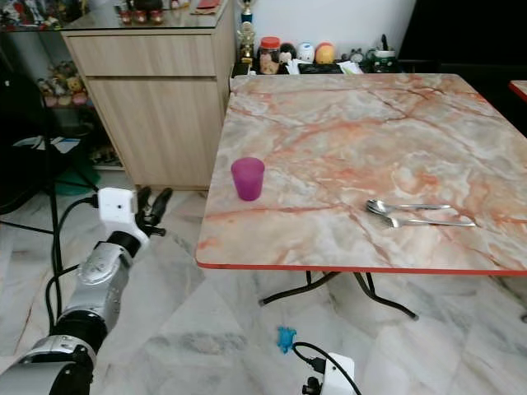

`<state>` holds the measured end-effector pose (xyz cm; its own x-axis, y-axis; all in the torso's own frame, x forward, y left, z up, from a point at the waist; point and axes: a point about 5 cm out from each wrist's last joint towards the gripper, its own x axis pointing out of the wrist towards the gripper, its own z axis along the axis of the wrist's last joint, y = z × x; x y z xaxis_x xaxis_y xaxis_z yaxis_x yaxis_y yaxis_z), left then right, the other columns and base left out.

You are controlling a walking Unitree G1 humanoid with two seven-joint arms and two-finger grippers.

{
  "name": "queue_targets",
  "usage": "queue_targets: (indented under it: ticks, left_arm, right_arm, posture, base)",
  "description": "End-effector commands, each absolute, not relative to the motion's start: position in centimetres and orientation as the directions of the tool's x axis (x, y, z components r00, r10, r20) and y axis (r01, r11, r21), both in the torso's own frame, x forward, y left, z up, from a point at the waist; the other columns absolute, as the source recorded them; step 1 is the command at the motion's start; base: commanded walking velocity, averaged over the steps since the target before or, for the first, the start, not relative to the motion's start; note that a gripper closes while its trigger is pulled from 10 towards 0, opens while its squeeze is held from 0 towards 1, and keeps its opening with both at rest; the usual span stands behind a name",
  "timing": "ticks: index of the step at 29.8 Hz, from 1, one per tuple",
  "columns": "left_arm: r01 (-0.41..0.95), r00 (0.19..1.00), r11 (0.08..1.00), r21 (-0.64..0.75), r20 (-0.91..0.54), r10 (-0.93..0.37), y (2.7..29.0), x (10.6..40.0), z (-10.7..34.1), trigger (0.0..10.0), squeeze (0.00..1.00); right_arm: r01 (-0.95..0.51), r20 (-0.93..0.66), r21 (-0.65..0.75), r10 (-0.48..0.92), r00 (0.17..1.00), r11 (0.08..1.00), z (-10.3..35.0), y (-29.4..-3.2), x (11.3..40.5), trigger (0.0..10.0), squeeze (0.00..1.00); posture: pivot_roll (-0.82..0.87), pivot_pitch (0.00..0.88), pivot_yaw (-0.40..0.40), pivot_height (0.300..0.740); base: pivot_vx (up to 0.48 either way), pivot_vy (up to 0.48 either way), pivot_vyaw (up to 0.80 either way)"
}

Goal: Setting the table

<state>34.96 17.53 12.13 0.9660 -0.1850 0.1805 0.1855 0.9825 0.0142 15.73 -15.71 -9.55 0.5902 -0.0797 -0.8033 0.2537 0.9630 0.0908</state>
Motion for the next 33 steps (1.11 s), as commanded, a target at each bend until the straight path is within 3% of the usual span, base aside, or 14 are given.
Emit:
queue_targets:
  ticks: [1, 27, 33]
  left_arm:
    - [0.183, 0.962, 0.983, 0.005, 0.207, -0.180, 17.6, 34.6, 12.4, 10.0, 0.00]
    - [0.241, 0.950, 0.971, -0.012, 0.207, -0.233, 15.8, 34.3, 13.0, 10.0, 0.00]
    - [0.278, 0.947, 0.958, -0.068, 0.189, -0.261, 15.7, 34.5, 13.3, 10.0, 0.00]
  right_arm:
    - [0.262, -0.808, 0.089, -0.085, 0.583, 0.961, -9.7, -15.8, 15.4, 10.0, 0.00]
    - [0.272, -0.811, 0.085, -0.092, 0.578, 0.959, -9.6, -16.4, 15.5, 10.0, 0.00]
    - [0.261, -0.810, 0.079, -0.091, 0.579, 0.962, -9.6, -16.4, 15.5, 10.0, 0.00]
  posture:
    - [0.06, 0.000, 0.020, 0.740]
    - [0.07, 0.000, 0.004, 0.740]
    - [0.07, 0.000, 0.006, 0.740]
  base:
    - [0.000, 0.000, 0.00]
    - [0.315, 0.000, 0.00]
    - [0.000, 0.000, -0.40]
